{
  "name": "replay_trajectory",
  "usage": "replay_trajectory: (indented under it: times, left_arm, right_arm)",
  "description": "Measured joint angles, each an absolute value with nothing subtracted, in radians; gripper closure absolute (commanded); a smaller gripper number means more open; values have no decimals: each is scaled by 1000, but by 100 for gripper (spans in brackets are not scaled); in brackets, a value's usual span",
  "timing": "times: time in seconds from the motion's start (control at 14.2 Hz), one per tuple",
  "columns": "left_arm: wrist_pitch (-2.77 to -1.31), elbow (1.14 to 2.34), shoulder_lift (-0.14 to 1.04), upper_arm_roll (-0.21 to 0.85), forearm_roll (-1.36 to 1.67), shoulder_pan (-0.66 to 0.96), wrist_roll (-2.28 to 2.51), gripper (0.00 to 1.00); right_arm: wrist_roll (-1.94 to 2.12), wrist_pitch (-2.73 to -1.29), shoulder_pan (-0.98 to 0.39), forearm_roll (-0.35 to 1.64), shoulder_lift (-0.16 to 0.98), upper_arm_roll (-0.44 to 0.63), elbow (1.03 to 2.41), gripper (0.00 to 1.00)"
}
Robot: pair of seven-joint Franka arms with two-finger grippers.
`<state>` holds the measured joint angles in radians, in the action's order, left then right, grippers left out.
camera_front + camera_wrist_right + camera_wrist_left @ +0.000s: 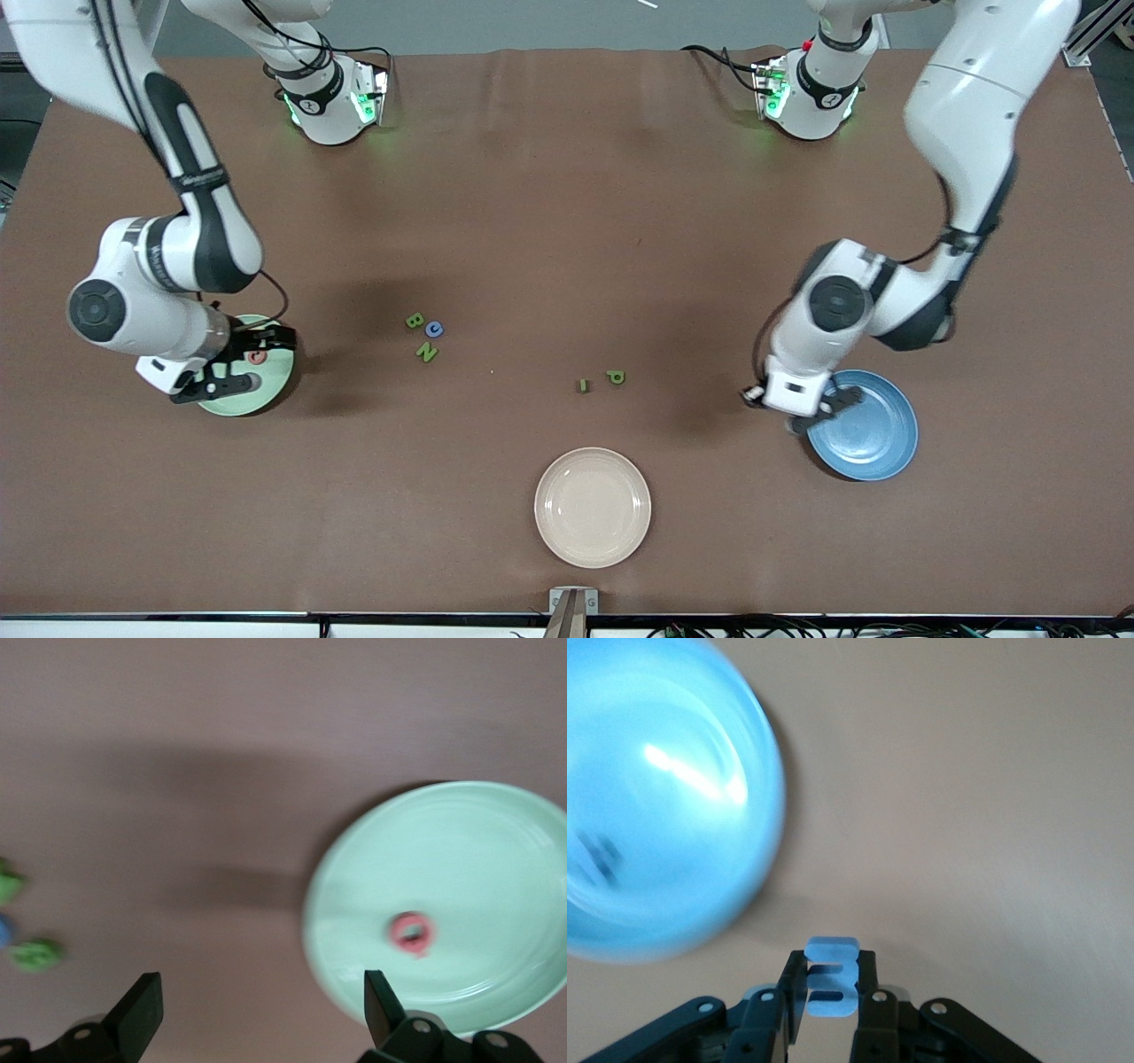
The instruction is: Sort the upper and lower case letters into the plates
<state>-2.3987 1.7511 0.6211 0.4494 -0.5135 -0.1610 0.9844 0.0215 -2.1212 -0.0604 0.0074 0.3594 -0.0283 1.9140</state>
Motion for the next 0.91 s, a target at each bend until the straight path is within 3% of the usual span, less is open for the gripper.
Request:
replay_trajectory:
  times: [0.21,0.28,0.35,0.42,0.49,0.63,0.91]
  left_arm:
    - [-2394,1724,622,448,-514,-273,789,99]
    - [-2393,1724,626,447,-514,-303,737,94]
    - [-2393,1724,636,447,-517,-328,698,71]
    - [-2393,1724,649,447,-536,-349,678,29]
    - [-2394,1724,666,447,-570,-365,671,0]
    - [-2413,1723,696,447,-628,-379,671,0]
    - [-2419,1716,702,511,-635,-369,710,0]
  right_arm:
    - [-329,-2157,-224,10,365,-33,1908,0]
    - [-433,-2193,-257,11,383,-33,1908,0]
    - [-529,-2238,-281,11,408,-33,1908,0]
    - [-616,-2288,-299,11,439,-33,1909,0]
    - [-694,-2338,-313,12,473,-33,1908,0]
    - [-835,-2434,-344,12,540,-32,1907,1]
    - [-940,-2500,-387,12,608,-32,1902,15]
